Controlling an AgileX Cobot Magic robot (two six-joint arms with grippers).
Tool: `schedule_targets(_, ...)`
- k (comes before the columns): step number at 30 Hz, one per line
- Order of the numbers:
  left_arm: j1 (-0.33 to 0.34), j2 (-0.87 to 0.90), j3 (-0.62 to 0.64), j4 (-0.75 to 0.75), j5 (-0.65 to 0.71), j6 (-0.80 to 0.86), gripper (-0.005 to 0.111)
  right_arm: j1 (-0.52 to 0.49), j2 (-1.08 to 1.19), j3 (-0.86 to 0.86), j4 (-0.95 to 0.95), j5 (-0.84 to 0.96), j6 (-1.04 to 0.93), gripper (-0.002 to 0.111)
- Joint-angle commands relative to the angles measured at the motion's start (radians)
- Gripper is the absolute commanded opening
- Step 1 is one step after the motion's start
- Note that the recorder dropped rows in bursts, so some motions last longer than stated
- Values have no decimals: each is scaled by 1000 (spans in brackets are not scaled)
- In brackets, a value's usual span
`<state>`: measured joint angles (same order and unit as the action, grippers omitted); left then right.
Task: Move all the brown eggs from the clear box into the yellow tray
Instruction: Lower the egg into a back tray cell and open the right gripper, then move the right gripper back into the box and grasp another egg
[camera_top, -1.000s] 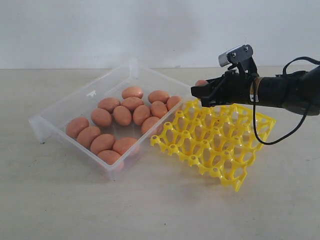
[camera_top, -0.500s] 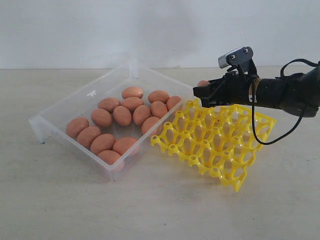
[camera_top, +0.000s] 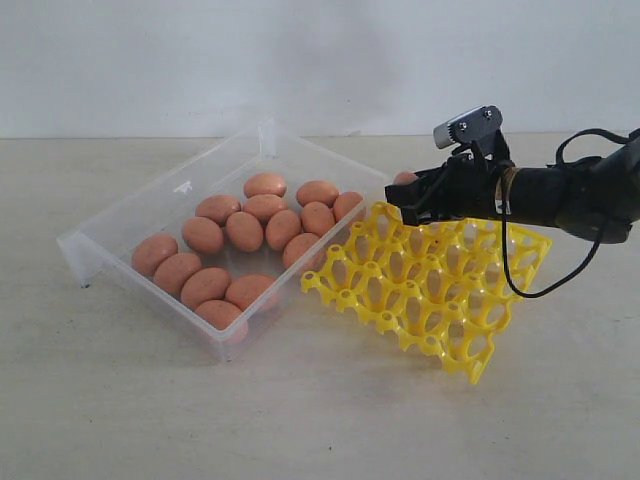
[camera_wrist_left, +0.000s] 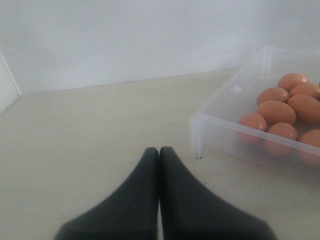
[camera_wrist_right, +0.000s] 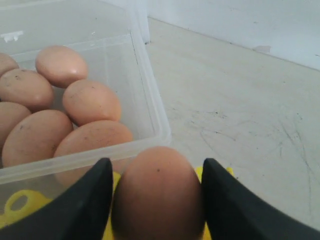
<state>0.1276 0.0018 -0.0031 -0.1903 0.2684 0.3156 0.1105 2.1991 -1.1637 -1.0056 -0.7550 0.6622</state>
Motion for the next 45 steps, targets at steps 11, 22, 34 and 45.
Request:
schedule_targets(11,-1,-2,3,-4,-7,-9,-4,1,-76,-6,93,-78,-29,55)
schedule_targets(22,-1,-2,3,-4,-7,-9,-4,1,-198,-4,-170,249,196,0)
schedule_targets(34,-1,-2,3,-4,-7,-9,-4,225,-480,-4,-502,394,446,-1)
schedule_targets(45,-1,-2,3,-4,-7,-9,-4,726,-488,-57,-116,1114,157,-1)
